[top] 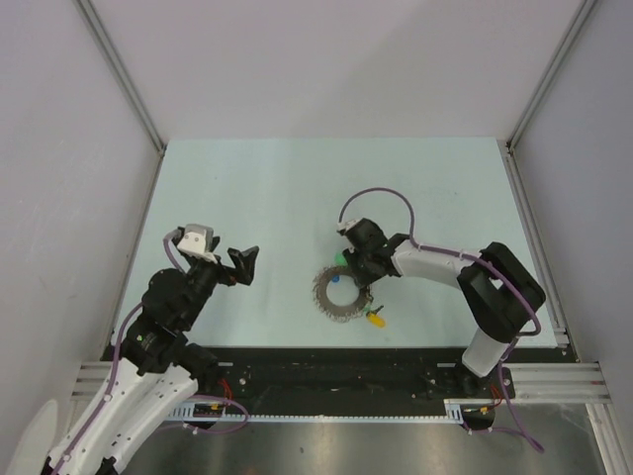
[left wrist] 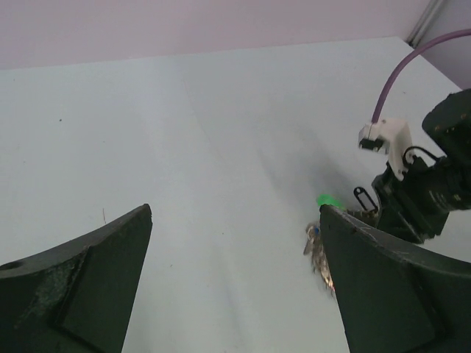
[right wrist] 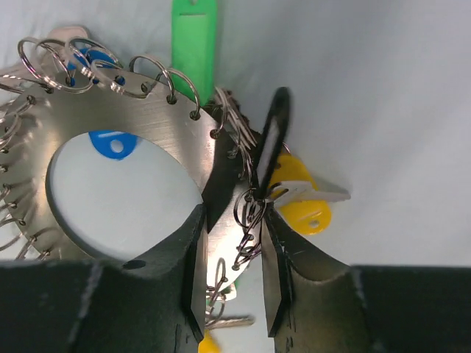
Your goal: Put the keys on the keyring
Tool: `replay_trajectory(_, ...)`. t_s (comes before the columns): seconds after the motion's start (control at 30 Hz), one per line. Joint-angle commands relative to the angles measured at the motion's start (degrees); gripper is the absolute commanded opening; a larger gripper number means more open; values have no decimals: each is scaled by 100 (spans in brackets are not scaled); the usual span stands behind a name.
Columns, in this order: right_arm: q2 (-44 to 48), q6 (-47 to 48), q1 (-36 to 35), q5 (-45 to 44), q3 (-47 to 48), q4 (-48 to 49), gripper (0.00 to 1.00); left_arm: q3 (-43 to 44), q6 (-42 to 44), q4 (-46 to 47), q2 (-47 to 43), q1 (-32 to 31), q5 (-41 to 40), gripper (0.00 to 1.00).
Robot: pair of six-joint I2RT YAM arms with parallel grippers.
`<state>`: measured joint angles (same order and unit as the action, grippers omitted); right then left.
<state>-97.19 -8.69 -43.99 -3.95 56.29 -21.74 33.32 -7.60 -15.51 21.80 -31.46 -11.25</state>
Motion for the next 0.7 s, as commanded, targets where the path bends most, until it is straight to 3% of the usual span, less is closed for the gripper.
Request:
replay_trajectory(0.0,-248,-326,969,-511,215,204,24,-89,-233,197,-1,482,456,100)
replay_trajectory(0.13,-99,-598,2022,-73,224,512,39,-80,-392,206,26,886,571,100)
replay_trajectory(0.27,401,-827,2508,333,215,767,59,-45,-471,154,26,1186,405,100)
replay_trajectory(0.4,1305,-924,2877,245,76,794,73,51,-734,31,-105,1344,-437,100)
replay_trajectory(0.53,2884,-1108,3361,175,-320,820,87,245,-734,-163,-307,1520,-746,100)
replay_trajectory(0.6,3458,-1135,3519,-69,-461,750,100,368,-822,-242,-466,1590,-809,100)
replay_trajectory(0.67,4317,-1126,3572,-386,-628,567,99,360,-875,-164,-808,1687,-809,100)
